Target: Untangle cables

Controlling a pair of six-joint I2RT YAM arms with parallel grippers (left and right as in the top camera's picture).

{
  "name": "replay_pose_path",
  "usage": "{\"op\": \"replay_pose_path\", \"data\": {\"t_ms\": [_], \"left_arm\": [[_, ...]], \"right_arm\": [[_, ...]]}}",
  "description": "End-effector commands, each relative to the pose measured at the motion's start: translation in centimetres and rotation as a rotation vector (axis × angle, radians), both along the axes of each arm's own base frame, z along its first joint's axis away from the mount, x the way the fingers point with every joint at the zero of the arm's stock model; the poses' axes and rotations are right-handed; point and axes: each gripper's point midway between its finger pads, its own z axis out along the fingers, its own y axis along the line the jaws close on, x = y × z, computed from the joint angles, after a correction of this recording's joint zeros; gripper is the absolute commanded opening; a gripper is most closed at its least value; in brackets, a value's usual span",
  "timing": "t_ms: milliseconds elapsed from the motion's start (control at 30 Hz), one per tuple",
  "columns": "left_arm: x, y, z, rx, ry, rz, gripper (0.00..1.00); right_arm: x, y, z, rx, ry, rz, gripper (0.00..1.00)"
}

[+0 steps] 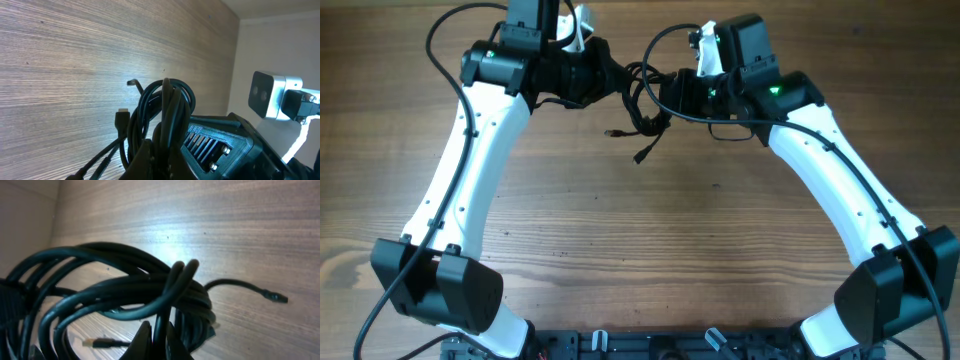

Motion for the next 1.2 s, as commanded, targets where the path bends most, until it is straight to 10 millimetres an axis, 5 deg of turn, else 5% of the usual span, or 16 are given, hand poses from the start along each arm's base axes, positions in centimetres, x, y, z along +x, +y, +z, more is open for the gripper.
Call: {"op": "replay_pose_path", "data": {"t_ms": [0,167,333,500,600,800,1167], "left_arm": [[-0.2,-0.1,0.3,0.035,-0.067,-0.067,0.10],[-0.4,0.5,-0.7,0.127,-0.106,-0.107,0.46],[0.0,1.5,-4.4,0.197,-0.074,-0.073,0.56],[0.8,0.6,-9.0,0.177,-0.005,-0.106,0.56],[-0.5,-2.3,-9.5,0.027,-0.046,-0.332,0.53],[-2.1,-4.8,-11.5,-0.170,-0.057,-0.534,0.51],[-5.2,-4.7,-14.8,-0.188,-0.039,-0.652,0.47]], "right_arm": [[-0.9,-0.5,0.3,-0.013,0.015,0.014,0.04],[-1.9,-0.9,1.6,-0.012,0.004,0.019,0.04],[-2.9,-0.9,1.0,-0.016,0.055,0.027,0.04],[-3.1,-0.8,0.9,-0.014,0.065,0.032,0.04],[-3.2,-0.8,0.8,-0.014,0.073,0.032,0.04],[-3.5,-0.7,0.8,-0.007,0.086,0.041,0.04],[-3.5,-0.7,0.8,-0.007,0.086,0.041,0.04]]}}
